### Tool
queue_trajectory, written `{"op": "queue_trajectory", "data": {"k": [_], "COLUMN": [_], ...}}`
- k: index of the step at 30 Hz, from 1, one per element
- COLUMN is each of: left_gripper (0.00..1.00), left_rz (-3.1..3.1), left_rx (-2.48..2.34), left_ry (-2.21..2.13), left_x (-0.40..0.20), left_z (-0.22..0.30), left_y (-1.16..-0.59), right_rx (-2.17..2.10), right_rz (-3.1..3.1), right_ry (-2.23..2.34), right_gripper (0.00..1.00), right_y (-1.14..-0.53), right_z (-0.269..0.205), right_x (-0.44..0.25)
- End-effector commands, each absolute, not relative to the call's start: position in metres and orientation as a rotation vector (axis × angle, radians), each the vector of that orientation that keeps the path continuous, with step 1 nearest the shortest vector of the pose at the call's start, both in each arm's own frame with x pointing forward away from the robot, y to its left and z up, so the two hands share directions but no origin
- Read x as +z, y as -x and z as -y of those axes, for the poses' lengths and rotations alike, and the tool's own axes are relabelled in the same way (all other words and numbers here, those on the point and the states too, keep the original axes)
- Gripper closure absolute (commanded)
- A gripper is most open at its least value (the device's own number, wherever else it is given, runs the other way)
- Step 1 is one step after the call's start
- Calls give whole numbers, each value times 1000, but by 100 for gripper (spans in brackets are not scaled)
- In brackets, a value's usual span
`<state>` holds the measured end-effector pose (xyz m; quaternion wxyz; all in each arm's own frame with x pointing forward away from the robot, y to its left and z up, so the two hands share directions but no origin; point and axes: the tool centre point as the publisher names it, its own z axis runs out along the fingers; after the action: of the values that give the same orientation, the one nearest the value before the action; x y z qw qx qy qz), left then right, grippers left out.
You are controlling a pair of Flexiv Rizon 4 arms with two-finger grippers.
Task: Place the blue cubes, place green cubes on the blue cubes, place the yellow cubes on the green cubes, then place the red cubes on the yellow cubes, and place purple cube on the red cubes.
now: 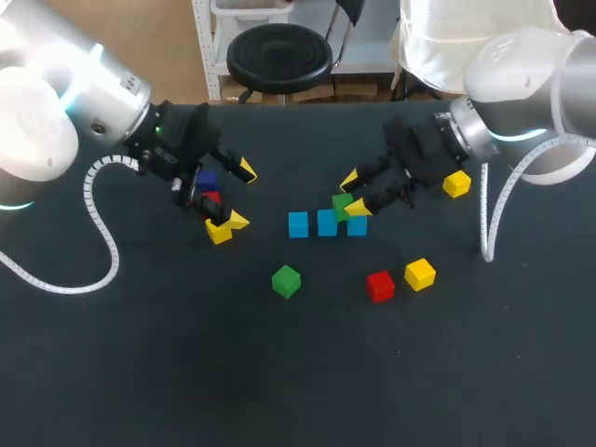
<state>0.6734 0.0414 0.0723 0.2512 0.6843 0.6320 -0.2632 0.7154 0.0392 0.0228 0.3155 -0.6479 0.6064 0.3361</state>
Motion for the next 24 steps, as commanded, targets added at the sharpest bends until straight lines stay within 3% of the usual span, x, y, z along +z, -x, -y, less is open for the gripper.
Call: {"op": "queue_trajectory", "data": {"k": [1, 5, 6, 7, 24], "left_gripper": [0, 0, 0, 0, 0], "left_rz": [-1713, -1713, -1713, -1713, -1713], "left_rx": [-718, -718, -718, -718, -718], "left_ry": [-1862, -1862, -1862, -1862, -1862], "left_x": [72, 72, 72, 72, 72], "left_z": [-42, -42, -42, -42, -42], "left_y": [-674, -674, -674, -674, -674], "right_rx": [886, 881, 877, 871, 822], "right_rz": [-1602, -1601, -1601, -1599, -1626], "right_ry": [1702, 1700, 1700, 1700, 1674], "right_gripper": [63, 82, 95, 100, 100], "right_y": [-713, -711, -710, -709, -696], "right_z": [-39, -40, -40, -40, -36], "right_x": [22, 23, 24, 25, 28]}}
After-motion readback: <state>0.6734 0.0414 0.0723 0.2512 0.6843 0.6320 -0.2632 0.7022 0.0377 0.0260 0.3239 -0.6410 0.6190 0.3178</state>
